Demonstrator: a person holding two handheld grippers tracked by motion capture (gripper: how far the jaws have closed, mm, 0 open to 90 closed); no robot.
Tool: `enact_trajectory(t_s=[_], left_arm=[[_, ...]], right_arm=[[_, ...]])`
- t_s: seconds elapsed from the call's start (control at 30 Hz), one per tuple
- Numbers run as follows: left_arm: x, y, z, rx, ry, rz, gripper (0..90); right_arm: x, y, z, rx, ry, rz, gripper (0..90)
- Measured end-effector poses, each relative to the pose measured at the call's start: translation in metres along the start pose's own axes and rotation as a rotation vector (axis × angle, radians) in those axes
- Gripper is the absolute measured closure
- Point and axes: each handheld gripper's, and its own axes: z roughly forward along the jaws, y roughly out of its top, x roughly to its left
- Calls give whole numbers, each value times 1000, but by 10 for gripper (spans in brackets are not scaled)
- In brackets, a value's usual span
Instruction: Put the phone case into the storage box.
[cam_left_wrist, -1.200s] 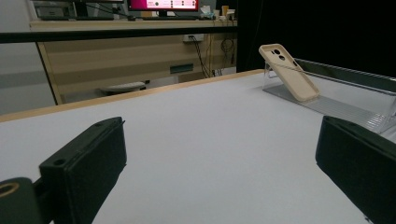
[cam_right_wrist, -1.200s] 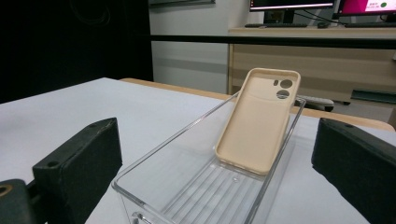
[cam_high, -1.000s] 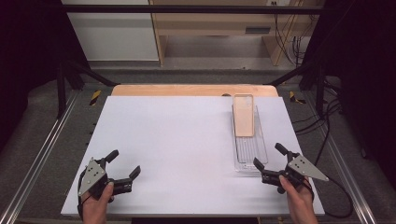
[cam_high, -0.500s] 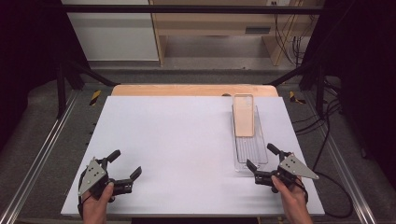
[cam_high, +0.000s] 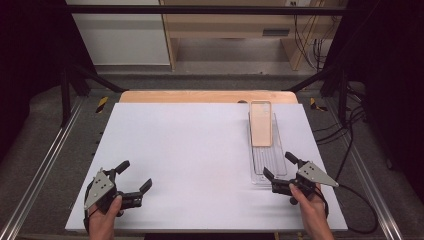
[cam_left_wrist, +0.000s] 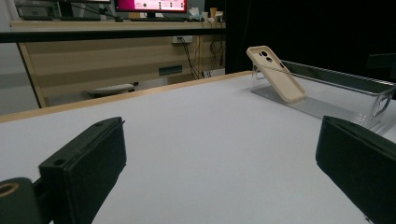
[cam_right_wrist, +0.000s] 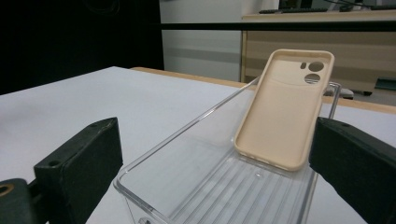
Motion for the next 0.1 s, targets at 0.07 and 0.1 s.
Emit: enact_trajectory(t_s=[0.07, 0.1], left_arm=[[0, 0, 0, -1, -1, 0, 16], [0, 0, 0, -2, -1, 0, 16]], right_arm=[[0, 0, -1, 5, -3, 18, 32], [-1, 0, -1, 8, -7, 15, 31]])
